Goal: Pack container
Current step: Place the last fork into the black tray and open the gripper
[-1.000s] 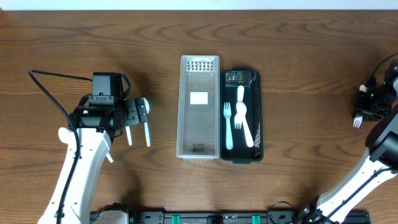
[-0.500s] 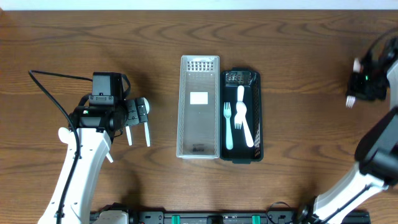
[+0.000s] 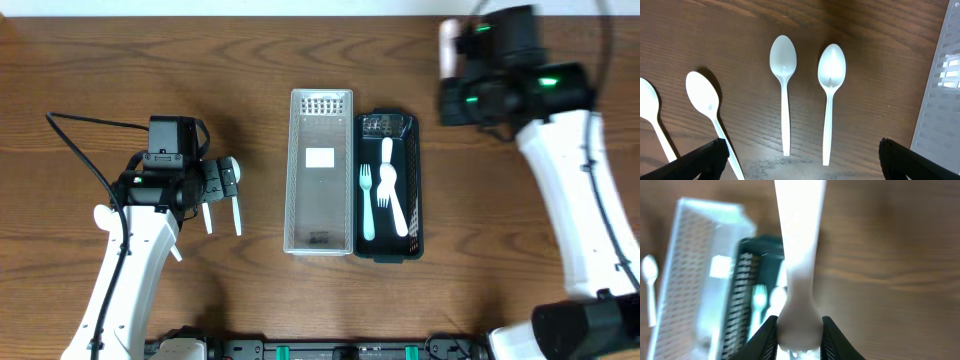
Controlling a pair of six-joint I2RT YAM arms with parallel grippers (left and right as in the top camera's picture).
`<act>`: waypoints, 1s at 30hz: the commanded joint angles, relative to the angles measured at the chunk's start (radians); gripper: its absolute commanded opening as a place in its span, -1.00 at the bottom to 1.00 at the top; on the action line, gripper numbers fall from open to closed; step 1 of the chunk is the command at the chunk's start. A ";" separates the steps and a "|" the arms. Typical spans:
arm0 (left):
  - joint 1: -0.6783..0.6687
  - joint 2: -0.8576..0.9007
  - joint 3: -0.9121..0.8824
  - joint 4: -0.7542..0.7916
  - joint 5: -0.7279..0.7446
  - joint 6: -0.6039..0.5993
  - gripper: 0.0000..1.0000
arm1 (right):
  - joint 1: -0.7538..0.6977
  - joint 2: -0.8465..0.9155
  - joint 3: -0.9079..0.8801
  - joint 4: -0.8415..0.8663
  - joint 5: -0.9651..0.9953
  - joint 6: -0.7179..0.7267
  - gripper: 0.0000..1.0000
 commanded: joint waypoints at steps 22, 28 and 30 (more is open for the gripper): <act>0.006 0.002 0.018 0.000 -0.002 0.009 0.96 | 0.249 0.450 -0.014 -0.023 0.008 0.192 -0.97; 0.006 0.002 0.018 0.000 -0.003 0.009 0.96 | 0.250 0.450 -0.014 -0.064 0.006 0.192 -0.97; 0.006 0.002 0.018 0.000 -0.003 0.009 0.96 | 0.253 0.450 -0.014 -0.082 0.007 0.192 -0.95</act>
